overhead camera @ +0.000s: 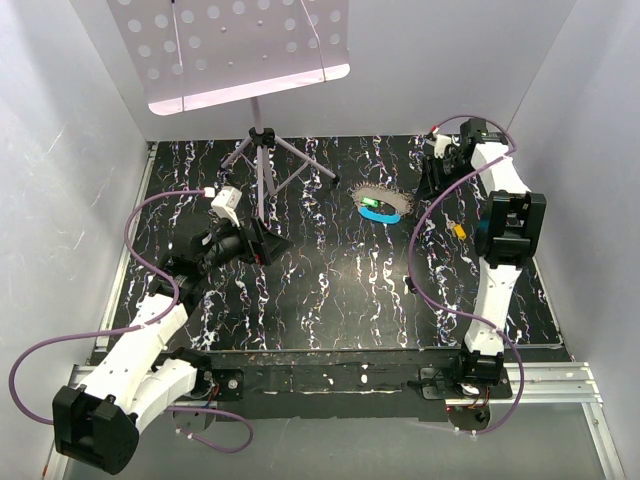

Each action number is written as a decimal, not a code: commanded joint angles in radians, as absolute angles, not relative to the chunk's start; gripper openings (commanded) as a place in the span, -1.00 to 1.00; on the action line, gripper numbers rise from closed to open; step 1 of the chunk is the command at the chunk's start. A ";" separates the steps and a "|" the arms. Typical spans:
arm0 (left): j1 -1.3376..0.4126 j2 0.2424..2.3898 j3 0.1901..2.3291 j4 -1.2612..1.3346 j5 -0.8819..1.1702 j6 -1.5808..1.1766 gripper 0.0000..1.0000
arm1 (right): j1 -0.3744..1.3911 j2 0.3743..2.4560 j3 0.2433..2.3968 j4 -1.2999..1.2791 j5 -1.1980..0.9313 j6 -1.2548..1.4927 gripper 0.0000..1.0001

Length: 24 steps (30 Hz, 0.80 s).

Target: Put the keys on the keyring

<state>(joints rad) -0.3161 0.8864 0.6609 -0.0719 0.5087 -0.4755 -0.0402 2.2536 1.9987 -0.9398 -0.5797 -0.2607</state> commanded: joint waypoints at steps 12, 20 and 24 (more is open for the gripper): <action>-0.310 0.882 0.652 -0.063 0.511 -0.492 0.96 | 0.055 2.332 2.106 -1.026 -0.416 -0.522 -0.09; -0.311 0.897 0.657 -0.061 0.515 -0.491 0.96 | 0.077 2.368 2.141 -1.038 -0.393 -0.531 -0.15; -0.310 0.890 0.650 -0.057 0.515 -0.492 0.96 | 0.083 2.379 2.140 -1.034 -0.376 -0.532 -0.18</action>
<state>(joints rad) -0.3161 0.9001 0.6609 -0.0692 0.5091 -0.4919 0.0742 2.3665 2.0983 -1.0187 -0.3973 -0.5125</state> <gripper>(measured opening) 0.981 0.417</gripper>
